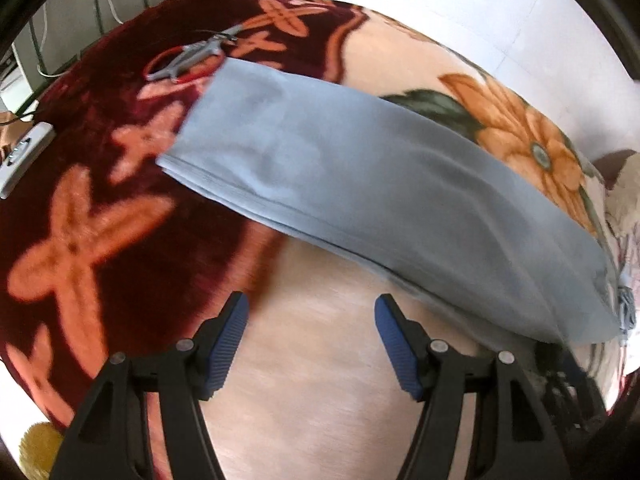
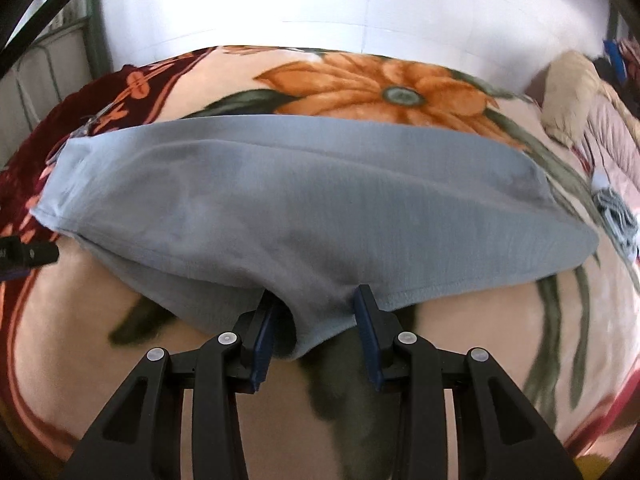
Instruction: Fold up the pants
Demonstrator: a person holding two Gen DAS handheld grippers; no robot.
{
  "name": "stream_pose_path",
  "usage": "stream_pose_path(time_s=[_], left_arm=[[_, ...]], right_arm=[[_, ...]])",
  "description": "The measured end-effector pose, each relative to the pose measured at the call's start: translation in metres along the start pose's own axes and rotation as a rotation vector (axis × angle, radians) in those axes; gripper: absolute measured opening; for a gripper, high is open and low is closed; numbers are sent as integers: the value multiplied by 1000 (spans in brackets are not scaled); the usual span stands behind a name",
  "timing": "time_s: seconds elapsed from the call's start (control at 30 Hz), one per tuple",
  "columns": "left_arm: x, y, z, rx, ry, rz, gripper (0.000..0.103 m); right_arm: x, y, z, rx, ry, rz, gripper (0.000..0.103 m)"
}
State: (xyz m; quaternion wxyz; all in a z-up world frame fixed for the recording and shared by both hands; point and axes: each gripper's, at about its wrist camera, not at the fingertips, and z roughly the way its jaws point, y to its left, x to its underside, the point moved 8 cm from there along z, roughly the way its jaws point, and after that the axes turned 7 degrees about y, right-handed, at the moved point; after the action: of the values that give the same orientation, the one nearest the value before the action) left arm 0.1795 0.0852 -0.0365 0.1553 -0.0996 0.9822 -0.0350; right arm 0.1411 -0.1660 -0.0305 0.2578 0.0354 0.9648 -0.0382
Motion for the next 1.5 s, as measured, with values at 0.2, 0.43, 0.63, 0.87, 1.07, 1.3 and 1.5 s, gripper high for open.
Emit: stream_pose_path(time_s=[0.2, 0.43, 0.63, 0.87, 1.07, 1.3, 1.5], left_arm=[[-19, 50, 2, -37, -26, -57, 69], [-41, 111, 4, -80, -57, -92, 69], [-57, 142, 9, -23, -58, -117, 69], [-59, 144, 6, 20, -35, -44, 69], [-54, 152, -3, 3, -20, 33, 70], [-52, 165, -6, -4, -15, 58, 70], [-54, 171, -5, -8, -21, 56, 69]], right_arm=[[13, 5, -9, 16, 6, -111, 5], [19, 10, -12, 14, 83, -182, 8], [2, 46, -48, -85, 70, -243, 18], [-36, 158, -45, -273, 20, -371, 26], [-42, 259, -21, -422, 44, -457, 26], [-55, 327, 3, -463, 42, -512, 26], [-57, 346, 15, -461, 67, -543, 26]])
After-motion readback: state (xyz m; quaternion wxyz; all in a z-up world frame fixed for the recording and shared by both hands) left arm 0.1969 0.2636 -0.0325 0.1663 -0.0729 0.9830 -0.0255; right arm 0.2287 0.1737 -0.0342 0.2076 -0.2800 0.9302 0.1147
